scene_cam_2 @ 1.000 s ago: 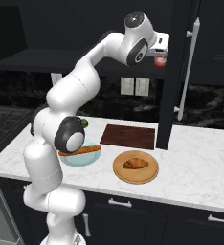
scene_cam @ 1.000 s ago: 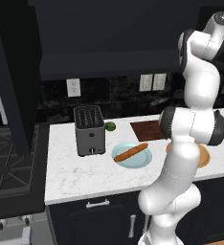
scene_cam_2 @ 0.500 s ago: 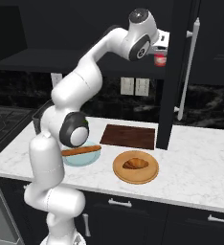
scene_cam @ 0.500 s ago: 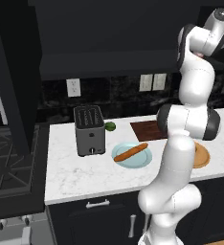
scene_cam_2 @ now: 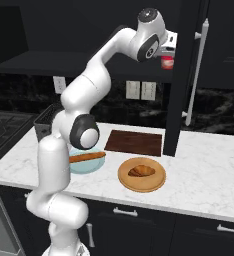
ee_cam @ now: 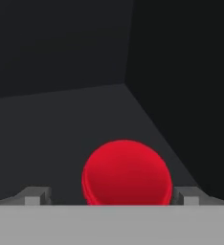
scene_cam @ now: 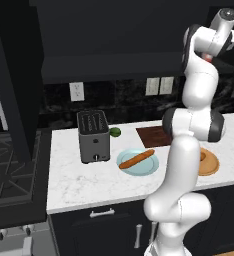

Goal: From the different types of pastries on the counter, select a croissant and place it on the cutting board. Then retrieve a jar of jam from the cabinet and place it alongside the croissant on the cutting board.

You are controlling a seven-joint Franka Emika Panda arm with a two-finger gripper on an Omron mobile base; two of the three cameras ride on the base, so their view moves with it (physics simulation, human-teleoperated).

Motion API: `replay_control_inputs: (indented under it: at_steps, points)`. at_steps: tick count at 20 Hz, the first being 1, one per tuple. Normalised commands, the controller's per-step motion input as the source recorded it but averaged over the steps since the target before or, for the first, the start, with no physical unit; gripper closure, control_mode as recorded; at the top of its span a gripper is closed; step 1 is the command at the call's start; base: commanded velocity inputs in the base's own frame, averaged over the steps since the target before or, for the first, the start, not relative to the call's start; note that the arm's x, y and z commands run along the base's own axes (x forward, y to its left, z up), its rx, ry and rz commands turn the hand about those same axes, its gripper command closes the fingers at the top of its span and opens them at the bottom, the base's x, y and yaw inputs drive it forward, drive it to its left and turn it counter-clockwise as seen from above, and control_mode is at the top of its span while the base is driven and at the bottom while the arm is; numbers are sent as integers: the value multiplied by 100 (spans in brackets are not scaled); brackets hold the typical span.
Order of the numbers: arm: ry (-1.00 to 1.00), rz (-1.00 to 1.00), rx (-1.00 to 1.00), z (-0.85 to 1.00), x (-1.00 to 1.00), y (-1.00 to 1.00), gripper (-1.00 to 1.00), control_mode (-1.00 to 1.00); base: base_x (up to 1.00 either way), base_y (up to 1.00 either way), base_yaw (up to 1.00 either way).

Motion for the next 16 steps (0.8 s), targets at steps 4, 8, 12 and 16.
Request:
replay_control_inputs:
  at_steps: [4, 8, 12, 16]
  points:
    - [1, 3, 3, -1, 10, -28, -100, -100, 0, 0, 0]
    - [2, 2, 3, -2, 13, -17, -100, -100, 0, 0, 0]
    - [2, 0, 4, -13, 0, 1, -100, -100, 0, 0, 0]
    - [9, 0, 6, -26, 0, 4, 100, -100, 0, 0, 0]
